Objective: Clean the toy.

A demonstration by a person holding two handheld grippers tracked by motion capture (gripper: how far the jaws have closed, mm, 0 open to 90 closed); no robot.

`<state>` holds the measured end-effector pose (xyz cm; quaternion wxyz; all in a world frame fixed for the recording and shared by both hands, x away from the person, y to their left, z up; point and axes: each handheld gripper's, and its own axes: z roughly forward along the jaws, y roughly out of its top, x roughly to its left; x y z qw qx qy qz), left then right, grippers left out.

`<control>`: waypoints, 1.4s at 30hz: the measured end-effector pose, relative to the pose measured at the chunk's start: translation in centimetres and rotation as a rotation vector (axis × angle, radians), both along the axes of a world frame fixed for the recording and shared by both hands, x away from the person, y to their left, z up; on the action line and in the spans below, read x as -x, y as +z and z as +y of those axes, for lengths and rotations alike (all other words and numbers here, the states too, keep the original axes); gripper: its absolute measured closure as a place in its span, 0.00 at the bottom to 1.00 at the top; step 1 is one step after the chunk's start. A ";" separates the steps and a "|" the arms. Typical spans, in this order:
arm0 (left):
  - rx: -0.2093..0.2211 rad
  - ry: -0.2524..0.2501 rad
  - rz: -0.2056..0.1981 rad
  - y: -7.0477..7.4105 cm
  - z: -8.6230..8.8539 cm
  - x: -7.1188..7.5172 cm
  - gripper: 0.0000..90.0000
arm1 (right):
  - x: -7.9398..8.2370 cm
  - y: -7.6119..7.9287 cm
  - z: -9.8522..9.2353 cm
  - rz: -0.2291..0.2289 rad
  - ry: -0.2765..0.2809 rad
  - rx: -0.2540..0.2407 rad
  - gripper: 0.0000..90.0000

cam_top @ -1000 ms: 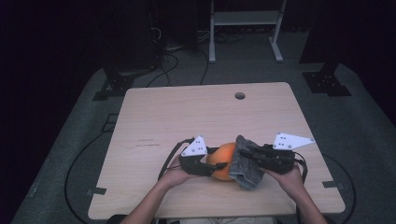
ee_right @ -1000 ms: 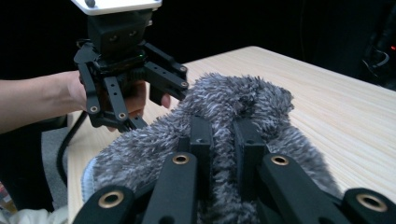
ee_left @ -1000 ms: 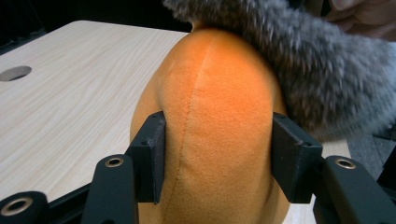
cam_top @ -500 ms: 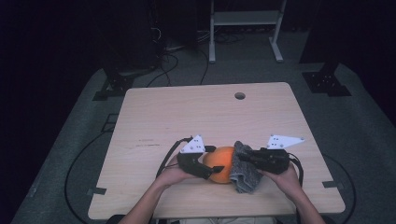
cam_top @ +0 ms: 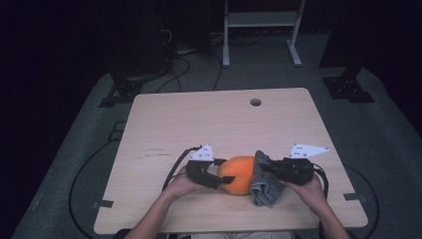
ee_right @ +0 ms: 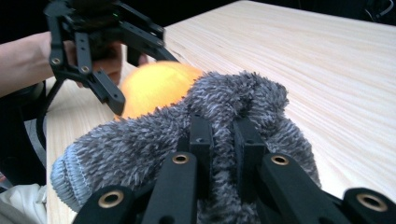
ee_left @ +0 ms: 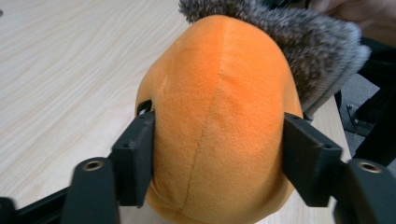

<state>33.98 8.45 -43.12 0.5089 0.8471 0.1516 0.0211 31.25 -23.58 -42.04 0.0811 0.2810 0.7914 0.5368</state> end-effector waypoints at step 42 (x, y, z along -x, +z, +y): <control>-0.007 -0.042 0.045 0.0 0.1 -0.5 0.09 | 0.2 0.4 1.5 0.006 0.003 -0.012 0.89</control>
